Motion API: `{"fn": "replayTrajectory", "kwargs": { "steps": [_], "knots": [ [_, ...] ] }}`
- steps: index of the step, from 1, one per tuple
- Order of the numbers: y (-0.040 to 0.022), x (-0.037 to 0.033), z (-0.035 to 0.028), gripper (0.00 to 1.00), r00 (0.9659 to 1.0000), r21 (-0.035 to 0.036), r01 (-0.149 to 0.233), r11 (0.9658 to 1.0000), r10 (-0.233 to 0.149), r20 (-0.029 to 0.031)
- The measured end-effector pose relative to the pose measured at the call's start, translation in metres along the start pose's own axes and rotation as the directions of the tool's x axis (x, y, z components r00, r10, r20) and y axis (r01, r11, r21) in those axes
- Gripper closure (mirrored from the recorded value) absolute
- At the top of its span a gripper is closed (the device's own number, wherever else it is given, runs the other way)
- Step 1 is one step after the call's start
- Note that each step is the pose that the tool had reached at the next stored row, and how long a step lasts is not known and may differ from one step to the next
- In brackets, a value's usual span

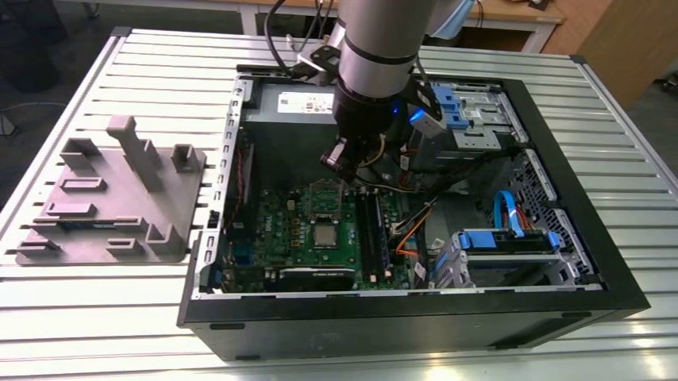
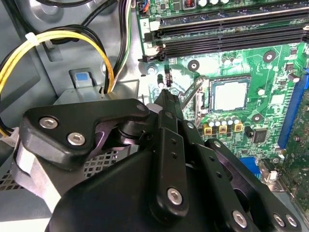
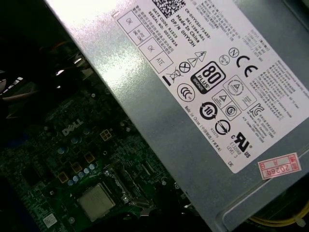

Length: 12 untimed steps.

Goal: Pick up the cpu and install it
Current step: 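Close the cpu cover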

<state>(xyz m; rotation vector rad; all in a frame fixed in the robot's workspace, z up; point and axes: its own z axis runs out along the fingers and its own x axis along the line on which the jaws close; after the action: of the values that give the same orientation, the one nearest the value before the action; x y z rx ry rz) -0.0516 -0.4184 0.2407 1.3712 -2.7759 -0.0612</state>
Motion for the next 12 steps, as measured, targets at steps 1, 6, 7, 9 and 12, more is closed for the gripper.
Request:
{"fn": "replayTrajectory", "kwargs": {
  "steps": [1, 6, 7, 9, 12],
  "knots": [
    [0.0, 0.0001, -0.0002, 0.9, 1.0, 0.0, 0.0, 1.0, 0.0, 0.0],
    [-0.0006, 0.001, -0.001, 0.9, 1.0, 0.0001, 0.002, 1.0, -0.002, -0.0003],
    [-0.0008, 0.0012, -0.0012, 0.9, 1.0, 0.0001, 0.003, 1.0, -0.003, -0.0003],
    [-0.0012, 0.0017, -0.0015, 0.9, 1.0, 0.0001, 0.003, 1.0, -0.003, -0.0002],
    [-0.0016, 0.0023, -0.0022, 0.9, 1.0, 0.0001, 0.003, 1.0, -0.003, -0.0004]
  ]
}}
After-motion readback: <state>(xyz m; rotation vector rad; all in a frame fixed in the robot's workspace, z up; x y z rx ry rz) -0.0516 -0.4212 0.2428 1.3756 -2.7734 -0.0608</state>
